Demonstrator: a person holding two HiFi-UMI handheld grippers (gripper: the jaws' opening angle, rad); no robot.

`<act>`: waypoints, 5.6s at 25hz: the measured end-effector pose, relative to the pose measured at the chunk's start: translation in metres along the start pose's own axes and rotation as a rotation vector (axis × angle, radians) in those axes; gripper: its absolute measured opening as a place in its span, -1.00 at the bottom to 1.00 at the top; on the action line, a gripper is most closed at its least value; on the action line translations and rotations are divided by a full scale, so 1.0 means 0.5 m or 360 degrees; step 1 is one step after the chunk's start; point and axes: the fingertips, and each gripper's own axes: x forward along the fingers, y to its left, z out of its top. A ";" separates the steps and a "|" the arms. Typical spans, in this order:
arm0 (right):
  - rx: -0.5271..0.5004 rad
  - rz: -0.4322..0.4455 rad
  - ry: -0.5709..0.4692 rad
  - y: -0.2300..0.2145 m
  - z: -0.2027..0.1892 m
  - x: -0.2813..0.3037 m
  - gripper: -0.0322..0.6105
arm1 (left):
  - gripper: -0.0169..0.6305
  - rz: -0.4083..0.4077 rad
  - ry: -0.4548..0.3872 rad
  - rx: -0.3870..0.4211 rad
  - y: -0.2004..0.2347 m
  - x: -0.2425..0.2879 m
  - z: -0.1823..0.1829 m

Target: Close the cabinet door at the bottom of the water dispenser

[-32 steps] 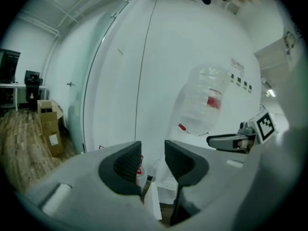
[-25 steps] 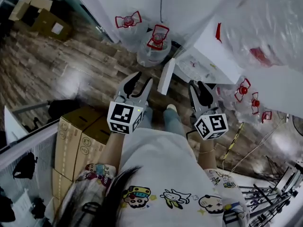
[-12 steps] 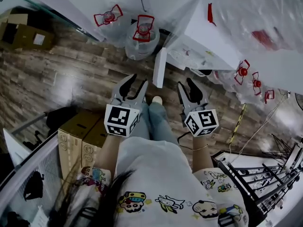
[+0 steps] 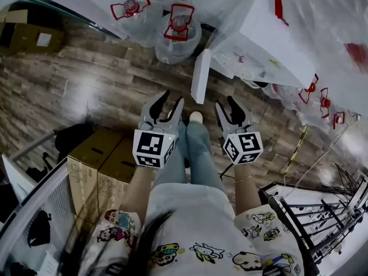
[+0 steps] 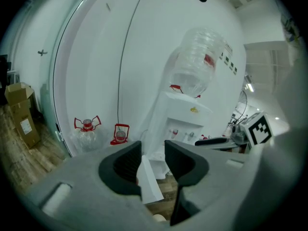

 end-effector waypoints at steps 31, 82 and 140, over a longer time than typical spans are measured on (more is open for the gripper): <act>0.0130 -0.0201 0.0603 -0.095 -0.562 0.299 -0.07 | -0.49 -0.0004 0.0343 -0.0095 0.094 0.192 -0.469; 0.0074 -0.0586 0.0833 -0.401 -0.663 0.230 -0.16 | -0.58 0.0024 0.0526 -0.0242 0.024 0.317 -0.633; -0.0268 -0.0815 0.0766 -0.773 -0.518 0.273 -0.37 | -0.57 0.0138 0.0358 -0.0357 -0.098 0.429 -0.646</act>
